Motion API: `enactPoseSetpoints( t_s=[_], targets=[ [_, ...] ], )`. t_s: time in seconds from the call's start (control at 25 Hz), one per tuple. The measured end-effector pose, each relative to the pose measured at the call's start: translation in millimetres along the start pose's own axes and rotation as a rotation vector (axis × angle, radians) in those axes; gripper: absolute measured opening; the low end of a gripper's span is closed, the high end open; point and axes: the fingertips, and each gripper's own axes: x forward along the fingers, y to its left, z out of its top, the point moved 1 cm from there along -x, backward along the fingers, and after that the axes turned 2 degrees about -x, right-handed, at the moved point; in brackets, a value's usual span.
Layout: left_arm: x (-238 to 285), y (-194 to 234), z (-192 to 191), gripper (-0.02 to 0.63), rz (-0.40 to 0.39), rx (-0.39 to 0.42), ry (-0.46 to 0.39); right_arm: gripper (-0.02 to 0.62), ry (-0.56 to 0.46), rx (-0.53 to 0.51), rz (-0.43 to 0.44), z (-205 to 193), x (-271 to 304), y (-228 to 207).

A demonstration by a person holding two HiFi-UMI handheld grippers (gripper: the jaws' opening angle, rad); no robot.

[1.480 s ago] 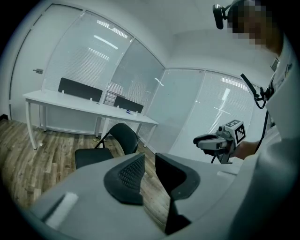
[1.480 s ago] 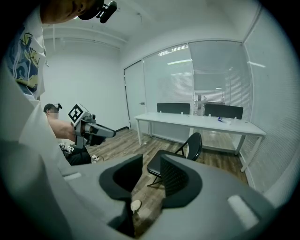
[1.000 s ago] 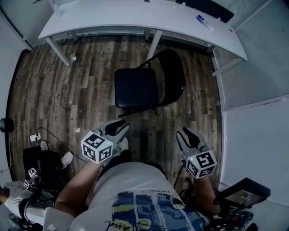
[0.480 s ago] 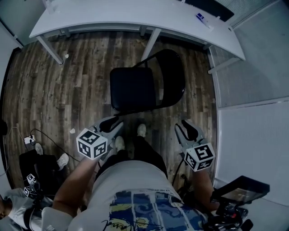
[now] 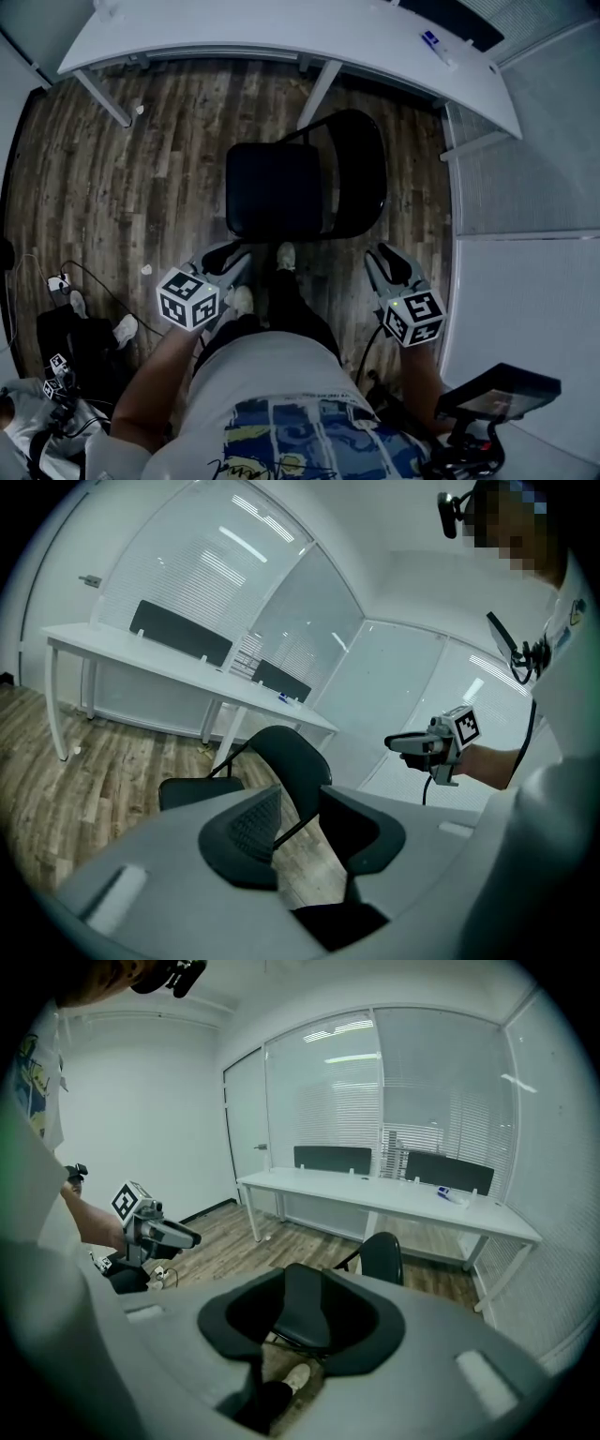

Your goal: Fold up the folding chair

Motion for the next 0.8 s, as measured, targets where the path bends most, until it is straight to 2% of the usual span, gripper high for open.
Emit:
enactPoseSetpoints(
  t_s=[0.24,0.64,0.8],
  targets=[
    [43,27,-9,0.149,0.059,-0.050,0.034,0.107,0.052,0.018,0.014,-14,39,-54],
    [79,89,-44,0.184,0.123,-0.128,0.081,0.110,0.148,0.065,-0.032,-41,89,-109],
    [98,115,-60,0.202,0.148,-0.164,0.103,0.136,0.193,0.084,-0.042,-54,109,-131]
  ],
)
